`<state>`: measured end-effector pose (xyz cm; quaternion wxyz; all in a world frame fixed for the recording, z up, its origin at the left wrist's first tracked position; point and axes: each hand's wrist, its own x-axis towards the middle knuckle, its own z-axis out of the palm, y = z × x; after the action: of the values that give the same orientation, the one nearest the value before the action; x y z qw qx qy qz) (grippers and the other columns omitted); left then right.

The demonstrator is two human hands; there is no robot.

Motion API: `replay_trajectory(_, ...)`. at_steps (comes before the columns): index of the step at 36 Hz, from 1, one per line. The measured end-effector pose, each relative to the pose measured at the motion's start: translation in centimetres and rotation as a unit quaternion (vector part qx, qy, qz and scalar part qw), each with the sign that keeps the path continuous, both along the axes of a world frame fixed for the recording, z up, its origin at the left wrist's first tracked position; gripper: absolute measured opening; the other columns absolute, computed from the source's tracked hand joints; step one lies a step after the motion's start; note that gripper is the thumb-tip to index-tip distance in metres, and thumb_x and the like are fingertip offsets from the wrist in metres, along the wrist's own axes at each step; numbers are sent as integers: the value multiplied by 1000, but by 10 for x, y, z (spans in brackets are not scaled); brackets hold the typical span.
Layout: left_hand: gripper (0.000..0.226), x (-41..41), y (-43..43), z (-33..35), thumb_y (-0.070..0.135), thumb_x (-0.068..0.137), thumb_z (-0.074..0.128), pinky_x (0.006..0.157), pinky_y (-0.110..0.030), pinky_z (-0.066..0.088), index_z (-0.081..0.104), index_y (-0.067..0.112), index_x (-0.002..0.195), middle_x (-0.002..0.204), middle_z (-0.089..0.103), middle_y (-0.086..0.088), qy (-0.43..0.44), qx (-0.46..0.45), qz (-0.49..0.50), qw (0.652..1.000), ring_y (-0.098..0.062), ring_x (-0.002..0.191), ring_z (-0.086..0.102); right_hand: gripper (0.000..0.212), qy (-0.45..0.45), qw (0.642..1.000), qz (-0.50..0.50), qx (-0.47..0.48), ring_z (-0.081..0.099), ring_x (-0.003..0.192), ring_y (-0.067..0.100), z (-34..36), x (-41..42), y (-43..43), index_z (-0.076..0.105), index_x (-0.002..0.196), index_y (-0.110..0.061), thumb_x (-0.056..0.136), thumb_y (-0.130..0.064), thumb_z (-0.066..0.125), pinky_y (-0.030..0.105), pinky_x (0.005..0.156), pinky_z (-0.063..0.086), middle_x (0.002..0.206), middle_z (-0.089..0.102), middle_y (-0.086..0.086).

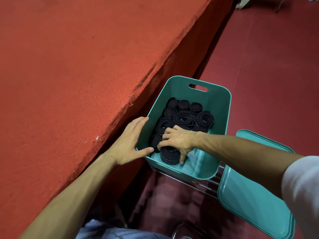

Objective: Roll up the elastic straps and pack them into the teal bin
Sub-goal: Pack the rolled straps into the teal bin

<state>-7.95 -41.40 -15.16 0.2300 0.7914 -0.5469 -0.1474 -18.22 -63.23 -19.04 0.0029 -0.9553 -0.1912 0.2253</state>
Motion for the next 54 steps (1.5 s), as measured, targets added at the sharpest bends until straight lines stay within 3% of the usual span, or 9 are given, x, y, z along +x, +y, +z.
replay_trajectory(2,102,0,0,0,67,76,52,114,-10,4,18,12,155,157,21,-6,-1,1,1,1000,-12,145,15,106,5,1000,-3,8,32,118,19,0,1,-1,38,140,-41,49,-63,87,35,90,26,125,50,-5)
replay_trajectory(6,102,-1,0,2,67,76,52,116,-20,9,18,13,155,157,21,-6,7,6,2,1000,-16,146,16,108,14,1000,-10,14,32,120,19,0,-1,-3,36,142,-42,49,-63,87,33,90,24,127,50,-5)
replay_trajectory(14,105,-2,-1,6,70,74,51,111,-8,2,18,13,155,157,20,-6,-2,25,9,1000,-13,145,14,111,29,1000,-2,7,31,127,22,5,-2,-5,28,149,-42,55,-69,81,39,100,30,136,47,-4)
replay_trajectory(18,111,-7,-1,17,76,70,48,114,-19,10,10,17,157,159,10,2,-9,62,7,998,-11,147,5,101,27,999,-16,7,30,132,24,18,-7,-8,24,150,-43,66,-69,75,46,101,34,144,41,0)
replay_trajectory(23,100,-11,-15,41,58,82,63,120,-37,20,15,11,156,159,15,-7,-139,102,-16,985,-27,146,11,79,-12,997,-73,-19,37,127,24,46,-19,-24,38,144,-37,78,-74,60,44,95,35,141,46,-1)
replay_trajectory(31,86,-48,-78,83,50,93,58,119,-30,11,16,8,155,158,18,-10,-206,107,-53,971,-26,146,10,68,-89,981,-172,14,51,116,28,114,-87,-73,52,133,-26,81,-71,58,42,94,46,122,58,5)
replay_trajectory(39,81,-125,-159,89,44,95,59,120,-36,17,20,5,154,157,20,-13,-190,80,-118,972,-28,147,15,87,-144,946,-290,27,56,116,24,151,-209,-128,57,129,-22,70,-84,40,42,100,45,124,60,4)
replay_trajectory(44,81,-173,-207,69,45,95,58,120,-38,19,19,5,154,157,20,-13,-176,88,-160,967,-30,146,19,66,-135,913,-384,25,57,113,26,122,-279,-159,58,129,-18,83,-65,59,38,99,43,121,62,7)
replay_trajectory(54,80,-211,-255,-24,44,95,58,116,-43,27,19,6,154,153,25,-12,-86,204,-193,956,-32,141,28,73,-24,816,-573,74,53,122,30,17,-362,-166,44,140,-17,86,-61,63,35,99,42,114,67,14)
